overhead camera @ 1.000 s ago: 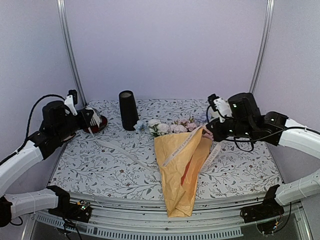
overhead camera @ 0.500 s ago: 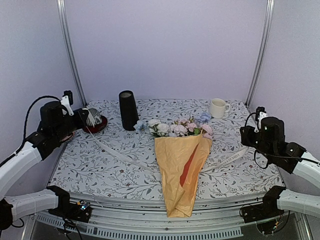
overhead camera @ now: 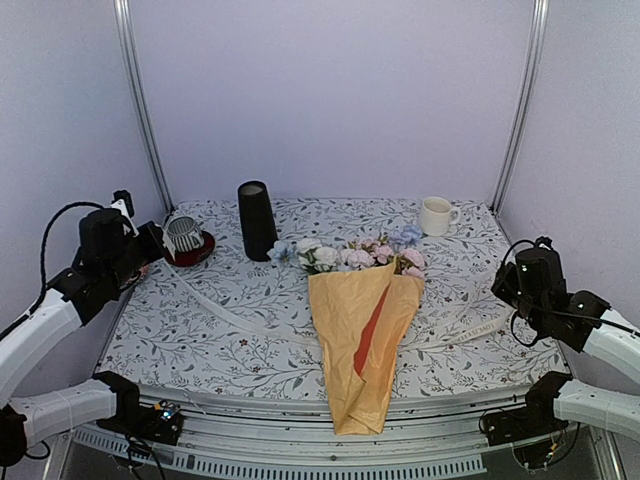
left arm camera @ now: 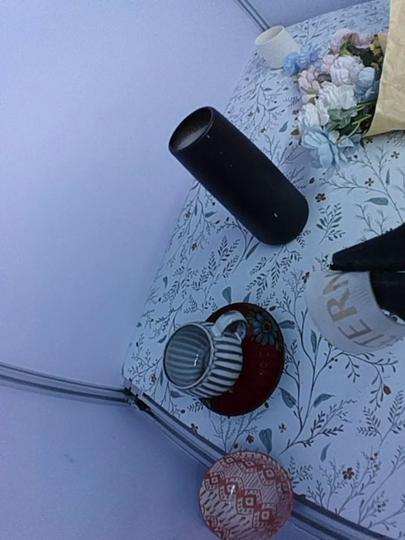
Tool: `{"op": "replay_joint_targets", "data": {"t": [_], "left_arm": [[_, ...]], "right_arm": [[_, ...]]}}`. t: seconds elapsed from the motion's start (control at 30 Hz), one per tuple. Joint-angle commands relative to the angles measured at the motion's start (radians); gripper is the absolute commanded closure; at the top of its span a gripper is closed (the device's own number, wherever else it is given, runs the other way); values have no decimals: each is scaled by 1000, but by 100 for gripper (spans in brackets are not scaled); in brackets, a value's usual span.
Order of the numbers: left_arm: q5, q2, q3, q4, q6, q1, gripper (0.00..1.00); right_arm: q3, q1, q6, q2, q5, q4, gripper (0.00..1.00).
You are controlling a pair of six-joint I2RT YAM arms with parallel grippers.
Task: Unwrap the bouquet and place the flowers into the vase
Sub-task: Untie the half-tied ribbon from the folded wrapping paper.
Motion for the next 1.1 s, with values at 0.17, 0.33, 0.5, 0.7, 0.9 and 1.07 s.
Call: {"op": "replay_joint_targets", "data": {"t": [0.17,0.33,0.5,0.7,0.9,1.07], "left_arm": [[-129,-44,-9,-46,-31,9,99],[-151,-78,-8,-48,-19,9,98],[-163,-107,-2,-50,-9,8,97],[-190,-132,-4,-53,-13,9,89],[-291,-125,15,-123,-113,9,33],[-389,-137,50,-189,-157,9,13]], "right_arm": [[55,-16,10,-21,126,-58,45],[105,-21,-57,-35,170,-56,44],[137,-23,-106,-46,200,-54,44],[138,-23,-129,-46,202,-50,40],[126,-25,-109,-32,181,-57,24],[124,-25,-122,-35,170,-44,9]]}}
